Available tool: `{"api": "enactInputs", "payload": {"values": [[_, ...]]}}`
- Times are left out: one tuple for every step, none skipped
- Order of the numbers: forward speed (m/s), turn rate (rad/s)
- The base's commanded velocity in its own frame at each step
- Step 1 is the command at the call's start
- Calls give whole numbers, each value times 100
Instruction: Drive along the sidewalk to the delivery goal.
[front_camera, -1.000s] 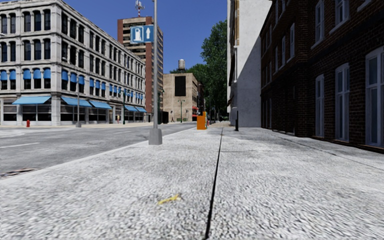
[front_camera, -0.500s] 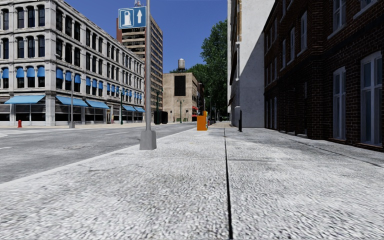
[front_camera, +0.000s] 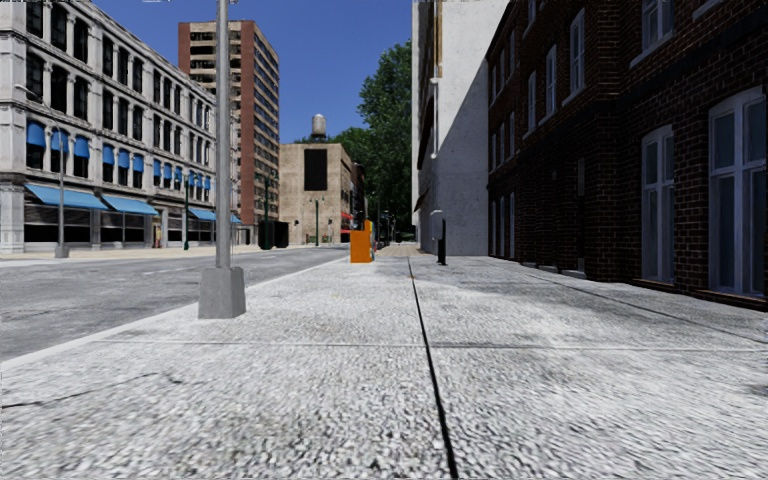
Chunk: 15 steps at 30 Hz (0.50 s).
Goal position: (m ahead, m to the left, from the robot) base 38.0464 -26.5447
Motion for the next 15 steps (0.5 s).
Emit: {"api": "enactInputs", "payload": {"values": [[200,0],[200,0],[200,0],[200,0],[200,0],[200,0],[200,0],[200,0],[200,0],[200,0],[200,0],[200,0],[200,0],[200,0],[200,0]]}}
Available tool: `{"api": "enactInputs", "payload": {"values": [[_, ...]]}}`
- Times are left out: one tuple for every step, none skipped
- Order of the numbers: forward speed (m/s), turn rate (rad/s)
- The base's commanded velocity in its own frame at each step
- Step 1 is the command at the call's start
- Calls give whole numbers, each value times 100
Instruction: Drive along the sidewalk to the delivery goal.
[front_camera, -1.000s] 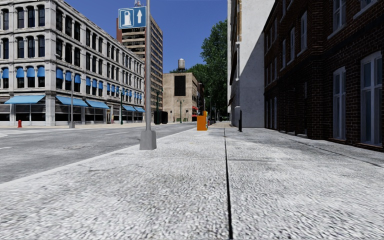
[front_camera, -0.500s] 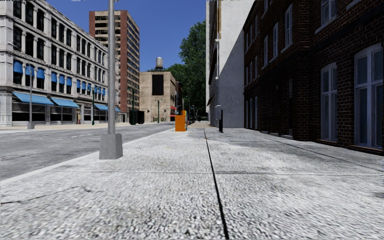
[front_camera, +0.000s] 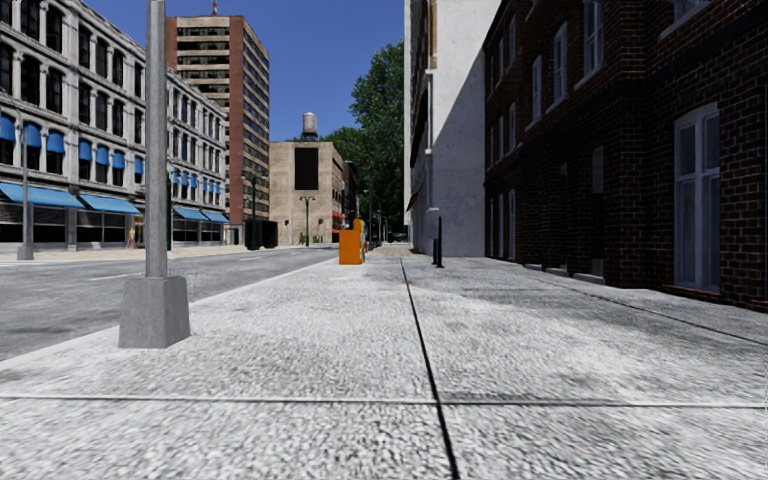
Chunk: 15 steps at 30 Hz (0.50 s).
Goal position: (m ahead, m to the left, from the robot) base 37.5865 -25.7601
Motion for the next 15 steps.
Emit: {"api": "enactInputs", "payload": {"values": [[200,0],[200,0],[200,0],[200,-23],[200,-52],[200,-52],[200,-64],[200,-30],[200,0],[200,0],[200,0],[200,0],[200,0],[200,0],[200,0]]}}
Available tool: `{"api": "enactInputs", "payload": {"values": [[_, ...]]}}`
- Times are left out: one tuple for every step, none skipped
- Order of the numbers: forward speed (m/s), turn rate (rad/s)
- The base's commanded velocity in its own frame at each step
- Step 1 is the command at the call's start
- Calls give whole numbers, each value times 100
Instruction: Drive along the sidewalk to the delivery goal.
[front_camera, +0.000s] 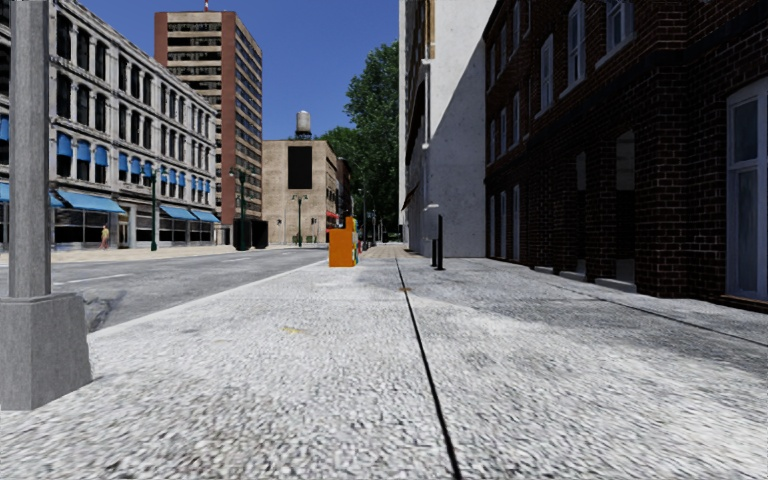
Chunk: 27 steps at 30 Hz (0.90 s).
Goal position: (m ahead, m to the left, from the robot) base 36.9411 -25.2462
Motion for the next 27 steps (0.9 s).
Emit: {"api": "enactInputs", "payload": {"values": [[200,0],[200,0],[200,0],[200,0],[200,0],[200,0],[200,0],[200,0],[200,0],[200,0],[200,-38],[200,-38],[200,-82],[200,-91],[200,-46],[200,0],[200,0],[200,0],[200,0],[200,0],[200,0],[200,0],[200,0],[200,0],[200,0],[200,0],[200,0]]}}
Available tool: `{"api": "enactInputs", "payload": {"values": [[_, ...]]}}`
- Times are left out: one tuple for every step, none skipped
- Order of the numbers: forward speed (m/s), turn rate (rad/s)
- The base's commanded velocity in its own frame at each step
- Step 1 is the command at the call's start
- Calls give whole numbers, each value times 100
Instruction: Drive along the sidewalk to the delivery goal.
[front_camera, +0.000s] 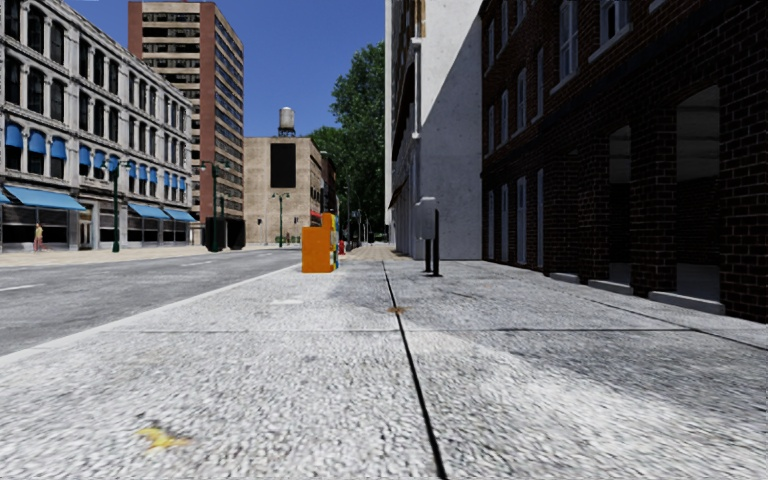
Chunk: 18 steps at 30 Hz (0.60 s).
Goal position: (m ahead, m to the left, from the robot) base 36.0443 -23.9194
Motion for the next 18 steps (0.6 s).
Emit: {"api": "enactInputs", "payload": {"values": [[200,0],[200,0],[200,0],[200,0],[200,0],[200,0],[200,0],[200,0],[200,0],[200,0],[200,0],[200,0],[200,0],[200,0],[200,0],[200,0],[200,0],[200,0]]}}
